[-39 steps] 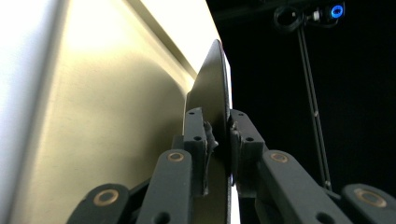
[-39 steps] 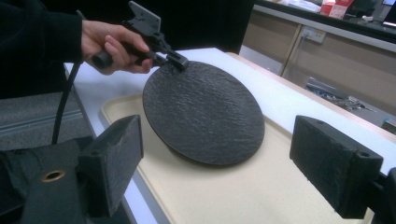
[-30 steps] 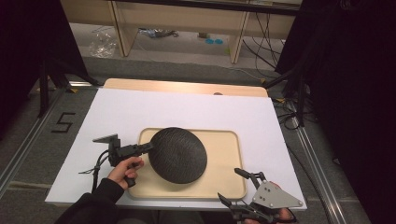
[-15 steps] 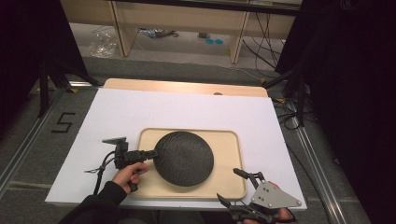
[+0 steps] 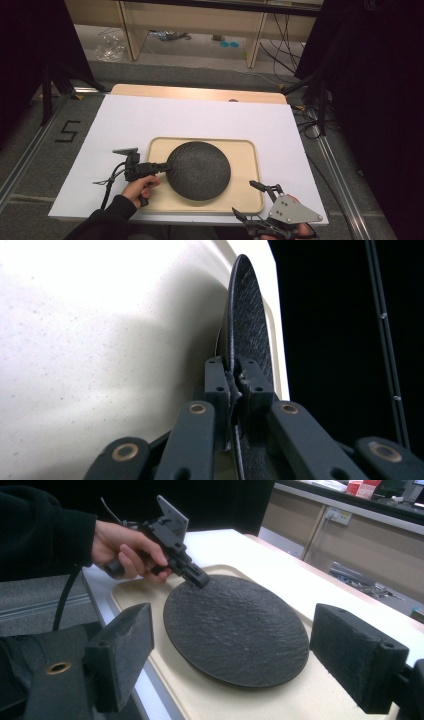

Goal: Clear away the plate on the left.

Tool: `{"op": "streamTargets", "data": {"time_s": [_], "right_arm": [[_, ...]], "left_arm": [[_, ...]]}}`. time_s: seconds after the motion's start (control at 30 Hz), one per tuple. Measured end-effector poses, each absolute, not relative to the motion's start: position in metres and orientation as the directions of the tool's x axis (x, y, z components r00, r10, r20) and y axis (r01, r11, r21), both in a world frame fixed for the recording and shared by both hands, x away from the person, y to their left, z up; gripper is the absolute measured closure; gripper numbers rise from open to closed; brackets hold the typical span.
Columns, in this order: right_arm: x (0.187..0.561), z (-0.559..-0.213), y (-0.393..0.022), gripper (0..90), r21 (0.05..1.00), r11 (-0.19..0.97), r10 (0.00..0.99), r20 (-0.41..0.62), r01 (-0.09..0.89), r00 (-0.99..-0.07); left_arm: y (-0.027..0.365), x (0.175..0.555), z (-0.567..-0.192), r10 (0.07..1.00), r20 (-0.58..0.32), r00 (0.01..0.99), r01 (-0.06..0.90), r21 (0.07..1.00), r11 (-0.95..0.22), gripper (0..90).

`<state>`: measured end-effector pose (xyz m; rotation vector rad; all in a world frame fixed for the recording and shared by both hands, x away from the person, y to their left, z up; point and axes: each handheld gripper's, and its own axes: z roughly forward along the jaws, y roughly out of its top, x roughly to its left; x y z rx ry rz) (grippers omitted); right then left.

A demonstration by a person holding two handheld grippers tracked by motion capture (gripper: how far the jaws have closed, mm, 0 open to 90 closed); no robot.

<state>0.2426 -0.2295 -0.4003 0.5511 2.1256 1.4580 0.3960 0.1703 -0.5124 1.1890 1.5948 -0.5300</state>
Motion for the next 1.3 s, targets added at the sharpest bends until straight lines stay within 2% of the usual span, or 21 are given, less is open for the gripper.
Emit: {"op": "streamTargets", "data": {"time_s": [0.7,1.03,1.3], "right_arm": [[0.243,-0.401,-0.230,18.9,0.935,0.352,0.580,-0.176,0.049,-0.796],[0.242,-0.401,-0.230,18.9,0.937,0.345,0.586,-0.173,0.051,-0.792],[0.243,-0.401,-0.232,18.9,0.937,0.344,0.585,-0.170,0.053,-0.793]], "left_arm": [[0.162,0.400,-0.518,0.447,-0.893,0.050,0.912,0.223,0.344,71.6],[0.173,0.403,-0.512,0.461,-0.884,0.072,0.909,0.248,0.334,58.8],[0.184,0.403,-0.505,0.466,-0.880,0.092,0.898,0.276,0.344,53.0]]}}
